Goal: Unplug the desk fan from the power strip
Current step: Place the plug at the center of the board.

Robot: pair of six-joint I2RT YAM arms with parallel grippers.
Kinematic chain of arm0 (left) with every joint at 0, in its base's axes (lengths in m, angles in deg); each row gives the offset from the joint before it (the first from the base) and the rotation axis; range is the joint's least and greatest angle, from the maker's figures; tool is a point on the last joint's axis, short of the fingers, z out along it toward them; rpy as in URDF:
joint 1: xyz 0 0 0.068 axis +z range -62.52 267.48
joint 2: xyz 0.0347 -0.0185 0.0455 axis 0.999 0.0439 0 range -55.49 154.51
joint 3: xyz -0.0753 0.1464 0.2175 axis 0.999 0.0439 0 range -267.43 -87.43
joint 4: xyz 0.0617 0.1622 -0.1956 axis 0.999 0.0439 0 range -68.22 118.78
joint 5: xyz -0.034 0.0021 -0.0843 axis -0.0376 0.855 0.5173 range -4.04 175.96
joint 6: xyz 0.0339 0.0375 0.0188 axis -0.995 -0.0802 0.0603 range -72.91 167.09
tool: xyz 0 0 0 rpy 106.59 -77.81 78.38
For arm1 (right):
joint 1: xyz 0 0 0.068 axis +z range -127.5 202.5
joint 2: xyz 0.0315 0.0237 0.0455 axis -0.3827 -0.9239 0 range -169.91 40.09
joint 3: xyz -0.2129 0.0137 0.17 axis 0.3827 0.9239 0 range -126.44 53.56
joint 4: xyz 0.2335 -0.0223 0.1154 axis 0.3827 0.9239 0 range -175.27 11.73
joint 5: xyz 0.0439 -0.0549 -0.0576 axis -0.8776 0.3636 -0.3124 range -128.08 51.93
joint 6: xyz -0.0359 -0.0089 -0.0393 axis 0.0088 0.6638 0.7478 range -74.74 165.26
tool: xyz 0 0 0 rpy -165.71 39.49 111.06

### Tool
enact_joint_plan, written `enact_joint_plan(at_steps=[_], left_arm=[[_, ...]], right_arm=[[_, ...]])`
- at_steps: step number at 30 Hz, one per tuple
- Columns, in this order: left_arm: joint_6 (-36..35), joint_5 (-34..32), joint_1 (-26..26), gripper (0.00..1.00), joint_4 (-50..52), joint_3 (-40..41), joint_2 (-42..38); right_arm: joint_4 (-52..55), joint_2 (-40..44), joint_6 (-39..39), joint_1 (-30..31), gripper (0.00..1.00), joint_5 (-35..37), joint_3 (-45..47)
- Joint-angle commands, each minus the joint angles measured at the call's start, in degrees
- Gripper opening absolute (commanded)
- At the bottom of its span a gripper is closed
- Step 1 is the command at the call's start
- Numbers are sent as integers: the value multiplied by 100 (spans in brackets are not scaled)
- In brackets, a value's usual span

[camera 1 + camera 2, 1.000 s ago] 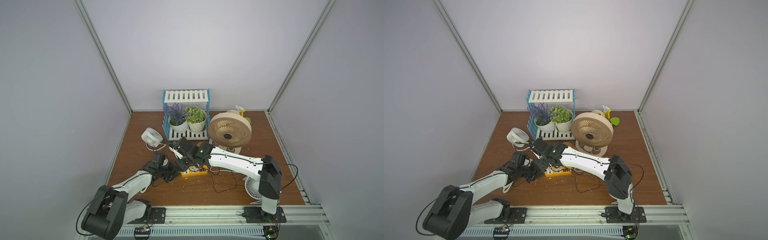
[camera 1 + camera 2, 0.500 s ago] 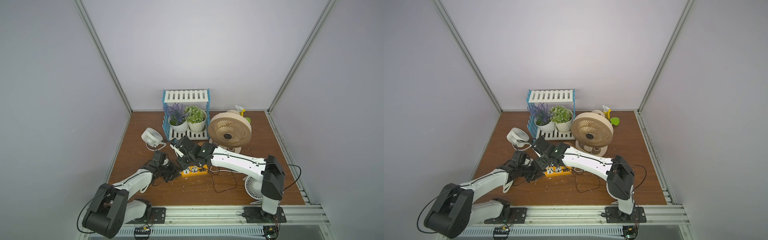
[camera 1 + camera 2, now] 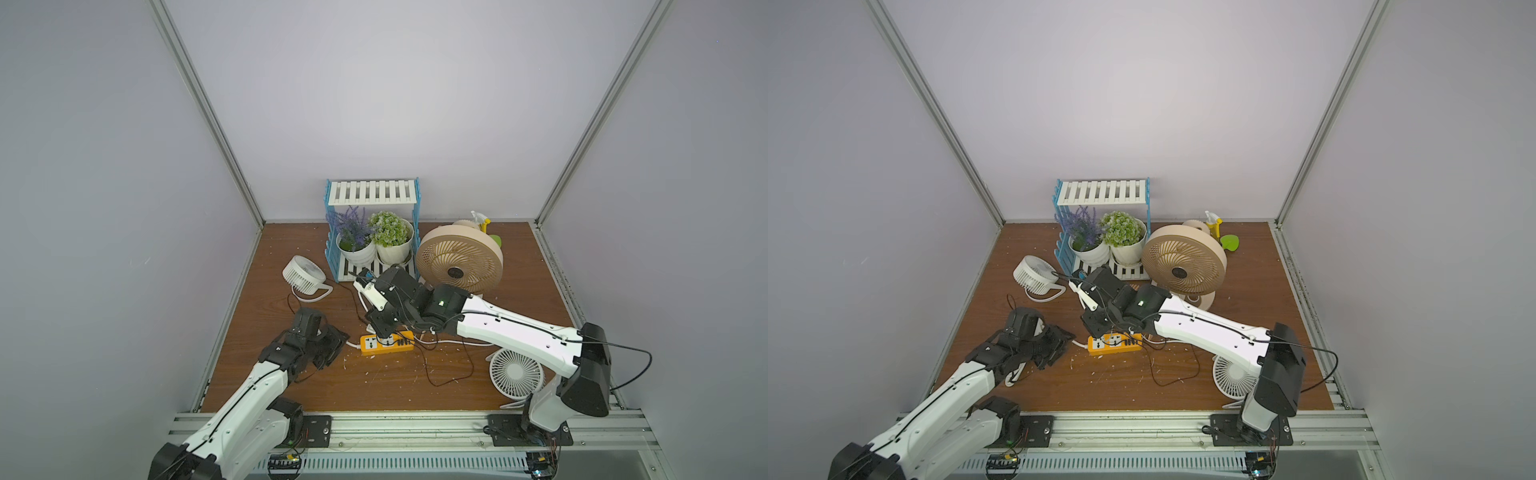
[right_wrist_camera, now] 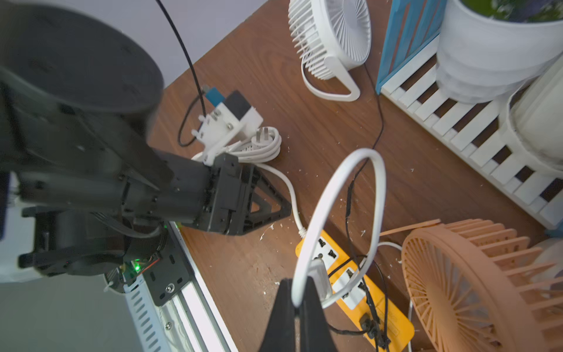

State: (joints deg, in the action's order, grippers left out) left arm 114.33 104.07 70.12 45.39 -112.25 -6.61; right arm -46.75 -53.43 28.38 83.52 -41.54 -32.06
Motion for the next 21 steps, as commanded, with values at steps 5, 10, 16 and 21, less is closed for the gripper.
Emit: enact_joint_plan(at_steps=[5, 10, 16, 21], left_arm=[[-296, -369, -21, 53, 529, -488, 17], [-480, -305, -13, 55, 489, -624, 124], [-827, -269, -4, 60, 412, -789, 157], [-1395, -178, -12, 63, 321, -1032, 319]], right_arm=[[-37, 117, 158, 6, 0, -724, 588], [168, 50, 312, 78, 0, -889, 640], [189, 177, 233, 80, 38, -485, 566], [324, 604, 214, -80, 67, 238, 86]])
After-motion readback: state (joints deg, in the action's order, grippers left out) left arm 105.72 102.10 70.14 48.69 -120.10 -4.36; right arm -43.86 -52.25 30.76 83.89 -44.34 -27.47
